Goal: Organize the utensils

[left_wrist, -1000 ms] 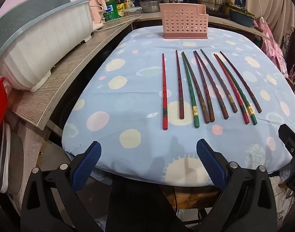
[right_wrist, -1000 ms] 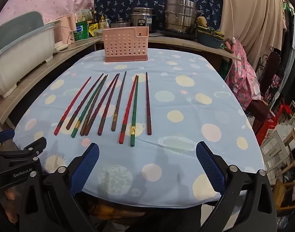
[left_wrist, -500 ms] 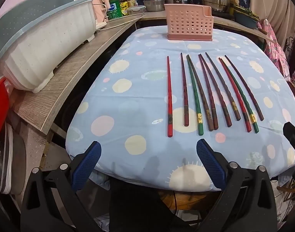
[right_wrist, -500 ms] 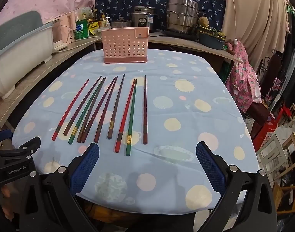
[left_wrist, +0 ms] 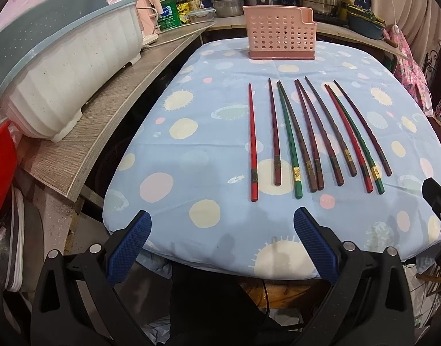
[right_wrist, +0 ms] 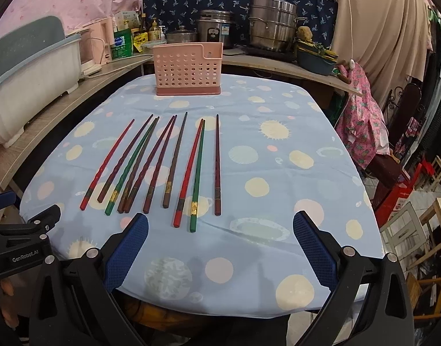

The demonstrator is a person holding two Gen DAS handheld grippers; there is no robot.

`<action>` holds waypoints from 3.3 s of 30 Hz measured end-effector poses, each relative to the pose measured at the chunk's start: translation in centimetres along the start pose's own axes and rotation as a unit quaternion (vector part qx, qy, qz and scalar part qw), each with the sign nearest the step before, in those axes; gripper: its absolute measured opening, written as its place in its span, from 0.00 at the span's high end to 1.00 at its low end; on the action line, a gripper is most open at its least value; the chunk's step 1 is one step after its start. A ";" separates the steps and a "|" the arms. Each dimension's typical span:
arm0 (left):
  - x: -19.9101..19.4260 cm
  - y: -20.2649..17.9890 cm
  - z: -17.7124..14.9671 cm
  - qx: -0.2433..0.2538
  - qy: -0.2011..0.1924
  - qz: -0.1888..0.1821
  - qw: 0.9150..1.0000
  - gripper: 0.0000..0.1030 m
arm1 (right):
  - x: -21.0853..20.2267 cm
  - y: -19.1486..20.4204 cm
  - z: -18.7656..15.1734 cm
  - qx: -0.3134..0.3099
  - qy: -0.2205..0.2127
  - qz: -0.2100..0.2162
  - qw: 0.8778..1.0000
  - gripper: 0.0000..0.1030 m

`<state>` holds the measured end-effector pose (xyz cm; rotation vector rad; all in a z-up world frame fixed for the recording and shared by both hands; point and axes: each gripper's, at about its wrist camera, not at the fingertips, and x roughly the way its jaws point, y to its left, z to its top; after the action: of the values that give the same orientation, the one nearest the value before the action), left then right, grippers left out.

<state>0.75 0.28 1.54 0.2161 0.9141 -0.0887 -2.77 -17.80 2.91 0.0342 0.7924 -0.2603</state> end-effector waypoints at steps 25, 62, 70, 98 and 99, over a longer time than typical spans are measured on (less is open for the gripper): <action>-0.5 -0.2 -0.5 -0.001 0.002 -0.001 1.000 0.08 | -0.1 0.4 -0.5 -0.004 0.004 0.003 1.000 0.07; -1.0 0.0 -0.1 -0.008 -0.004 0.005 1.000 0.08 | -0.9 -0.5 0.0 0.009 0.003 -0.008 1.000 0.07; -1.0 0.1 -0.1 -0.007 -0.007 0.006 1.000 0.08 | -0.9 -0.6 0.0 0.010 0.003 -0.008 1.000 0.07; -0.2 0.7 -0.1 -0.009 -0.002 0.008 1.000 0.08 | -0.5 -0.8 -0.1 0.010 0.006 -0.006 1.000 0.07; 0.1 0.8 -0.1 -0.010 -0.002 0.010 1.000 0.08 | -0.2 -0.7 -0.2 0.008 0.009 -0.005 1.000 0.07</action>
<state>0.83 1.07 1.54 0.2057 0.9089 -0.0620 -3.21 -18.41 2.91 0.0468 0.8091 -0.2761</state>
